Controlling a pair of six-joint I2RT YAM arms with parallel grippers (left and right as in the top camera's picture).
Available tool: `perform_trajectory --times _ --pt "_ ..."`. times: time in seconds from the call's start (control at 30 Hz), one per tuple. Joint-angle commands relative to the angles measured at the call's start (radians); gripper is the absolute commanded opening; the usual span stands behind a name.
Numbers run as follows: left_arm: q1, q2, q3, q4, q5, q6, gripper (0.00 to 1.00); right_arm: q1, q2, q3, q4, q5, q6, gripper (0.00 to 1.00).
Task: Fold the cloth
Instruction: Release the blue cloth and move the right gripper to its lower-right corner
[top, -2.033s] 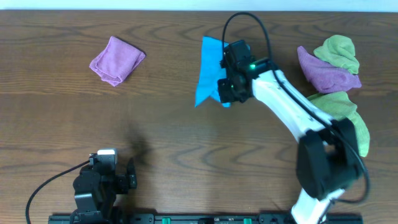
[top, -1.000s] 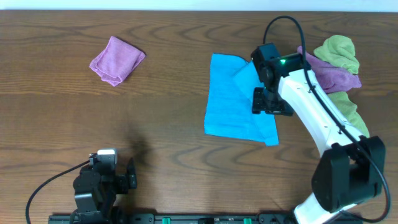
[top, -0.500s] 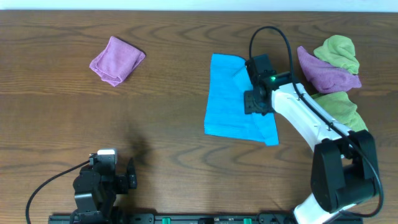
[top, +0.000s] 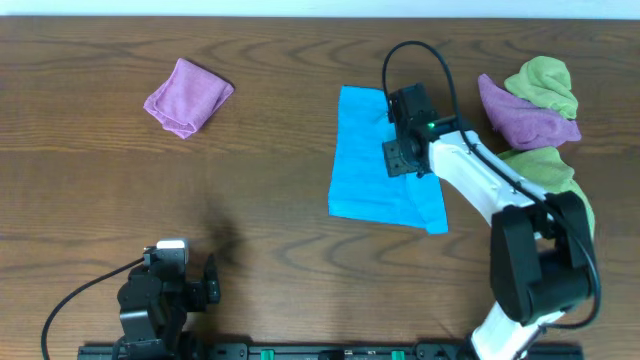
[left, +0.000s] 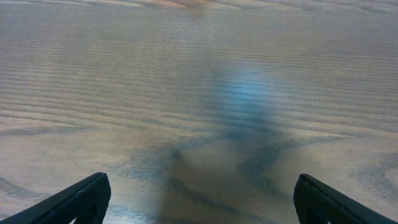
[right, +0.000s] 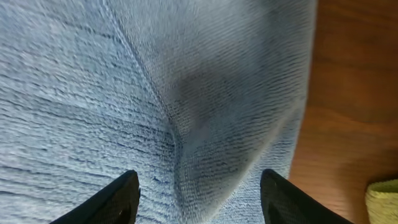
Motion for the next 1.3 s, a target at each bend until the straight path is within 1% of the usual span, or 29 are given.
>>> perform_trajectory --times 0.0,0.17,0.27,0.33,0.5,0.57,0.77,0.93,1.1,1.27 --pt "-0.004 -0.006 -0.040 -0.042 -0.019 0.022 0.95 0.005 0.031 -0.001 0.006 0.013 -0.035 0.62" --pt "-0.004 -0.006 -0.040 -0.042 -0.019 0.022 0.95 0.005 0.066 -0.001 0.014 0.042 -0.043 0.58" --pt "-0.004 -0.006 -0.040 -0.042 -0.019 0.022 0.95 0.005 0.076 -0.001 0.019 0.056 -0.042 0.50" --pt "-0.004 -0.006 -0.040 -0.042 -0.019 0.022 0.95 0.005 0.076 -0.001 0.028 0.062 -0.041 0.41" --pt "-0.004 -0.006 -0.040 -0.042 -0.019 0.022 0.95 0.005 0.076 0.000 0.053 0.126 -0.025 0.09" --pt "-0.004 -0.006 -0.040 -0.042 -0.019 0.022 0.95 0.005 0.076 0.000 0.055 0.163 -0.004 0.02" --pt "-0.004 -0.006 -0.040 -0.042 -0.019 0.022 0.95 0.003 0.076 0.000 0.043 0.315 0.114 0.01" --pt "-0.004 -0.006 -0.040 -0.042 -0.019 0.022 0.95 -0.016 0.076 0.000 0.022 0.399 0.209 0.01" --pt "-0.004 -0.006 -0.040 -0.042 -0.019 0.022 0.95 -0.087 0.076 0.000 -0.018 0.433 0.312 0.01" --pt "-0.004 -0.006 -0.040 -0.042 -0.019 0.022 0.95 -0.183 0.076 0.000 -0.050 0.432 0.380 0.01"
